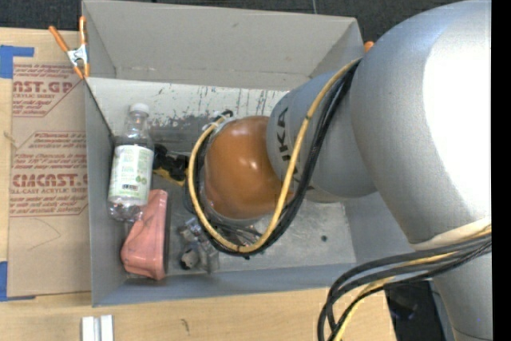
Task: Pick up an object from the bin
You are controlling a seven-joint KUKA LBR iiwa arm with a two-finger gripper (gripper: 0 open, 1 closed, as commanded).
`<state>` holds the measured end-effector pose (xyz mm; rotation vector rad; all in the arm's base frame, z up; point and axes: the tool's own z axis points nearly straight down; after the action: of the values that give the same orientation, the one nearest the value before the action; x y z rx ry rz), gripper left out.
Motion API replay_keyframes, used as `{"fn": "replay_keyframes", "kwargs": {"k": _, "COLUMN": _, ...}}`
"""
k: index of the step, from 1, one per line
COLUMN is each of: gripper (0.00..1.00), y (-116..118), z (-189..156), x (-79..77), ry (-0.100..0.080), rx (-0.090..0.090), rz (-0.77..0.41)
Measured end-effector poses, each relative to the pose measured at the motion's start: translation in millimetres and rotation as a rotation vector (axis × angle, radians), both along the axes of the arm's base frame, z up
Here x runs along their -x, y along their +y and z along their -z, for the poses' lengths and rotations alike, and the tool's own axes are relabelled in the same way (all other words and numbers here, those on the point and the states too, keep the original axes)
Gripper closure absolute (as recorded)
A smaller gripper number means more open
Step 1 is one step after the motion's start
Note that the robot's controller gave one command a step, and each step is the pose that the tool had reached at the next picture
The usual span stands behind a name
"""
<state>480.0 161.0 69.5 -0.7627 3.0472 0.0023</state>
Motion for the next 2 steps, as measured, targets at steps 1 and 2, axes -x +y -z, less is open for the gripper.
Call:
{"fn": "replay_keyframes", "kwargs": {"k": 1, "gripper": 1.0, "y": 0.0, "z": -1.0, "x": 0.3, "ry": 0.0, "rx": 0.0, "rz": 0.0}}
{"fn": "replay_keyframes", "kwargs": {"k": 2, "gripper": 1.0, "y": -0.1, "z": -5.1, "x": 0.5, "ry": 0.001, "rx": 0.001, "rz": 0.001}}
